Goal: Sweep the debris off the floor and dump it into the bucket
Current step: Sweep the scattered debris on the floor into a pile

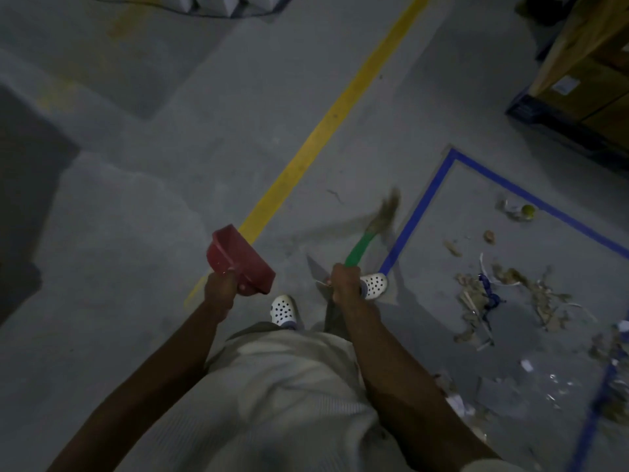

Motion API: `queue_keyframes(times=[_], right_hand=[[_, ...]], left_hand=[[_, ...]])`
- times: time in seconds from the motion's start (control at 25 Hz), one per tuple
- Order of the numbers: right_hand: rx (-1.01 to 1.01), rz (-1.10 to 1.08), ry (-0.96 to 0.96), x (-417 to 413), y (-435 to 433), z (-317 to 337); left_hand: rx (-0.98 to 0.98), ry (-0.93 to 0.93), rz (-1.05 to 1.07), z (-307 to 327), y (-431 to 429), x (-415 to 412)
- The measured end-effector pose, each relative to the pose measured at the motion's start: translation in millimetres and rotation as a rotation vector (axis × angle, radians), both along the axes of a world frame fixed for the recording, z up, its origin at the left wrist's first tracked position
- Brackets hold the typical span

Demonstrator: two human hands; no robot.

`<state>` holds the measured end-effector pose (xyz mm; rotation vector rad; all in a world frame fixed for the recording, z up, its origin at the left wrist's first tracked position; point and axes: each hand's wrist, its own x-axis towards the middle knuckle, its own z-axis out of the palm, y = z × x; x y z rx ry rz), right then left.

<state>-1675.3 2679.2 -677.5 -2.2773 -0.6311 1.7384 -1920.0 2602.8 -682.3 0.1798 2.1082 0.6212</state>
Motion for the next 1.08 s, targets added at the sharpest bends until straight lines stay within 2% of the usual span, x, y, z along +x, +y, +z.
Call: queue_keyframes(times=[0.12,0.2,0.28,0.44,0.6,0.84,1.08], right_hand=[[0.017,0.091,-0.062,-25,-18,19],[0.017,0.177,0.003,-17,-21,20],[0.017,0.164,0.05,8,-5,16],[-0.021,-0.008,0.037,65,40,6],[-0.036,-0.197,-0.01,122,89,0],[-0.002,-0.319,0.123,106,166,35],[0.066,-0.037,0.159,99,232,43]], left_hand=[[0.014,0.003,-0.032,7,19,19],[0.022,-0.012,-0.069,5,33,34],[0.005,-0.033,-0.107,2,48,49],[-0.029,-0.079,-0.187,-1,87,81],[-0.014,-0.021,-0.202,7,141,114],[0.019,0.001,-0.176,27,219,158],[0.071,0.022,-0.157,35,284,170]])
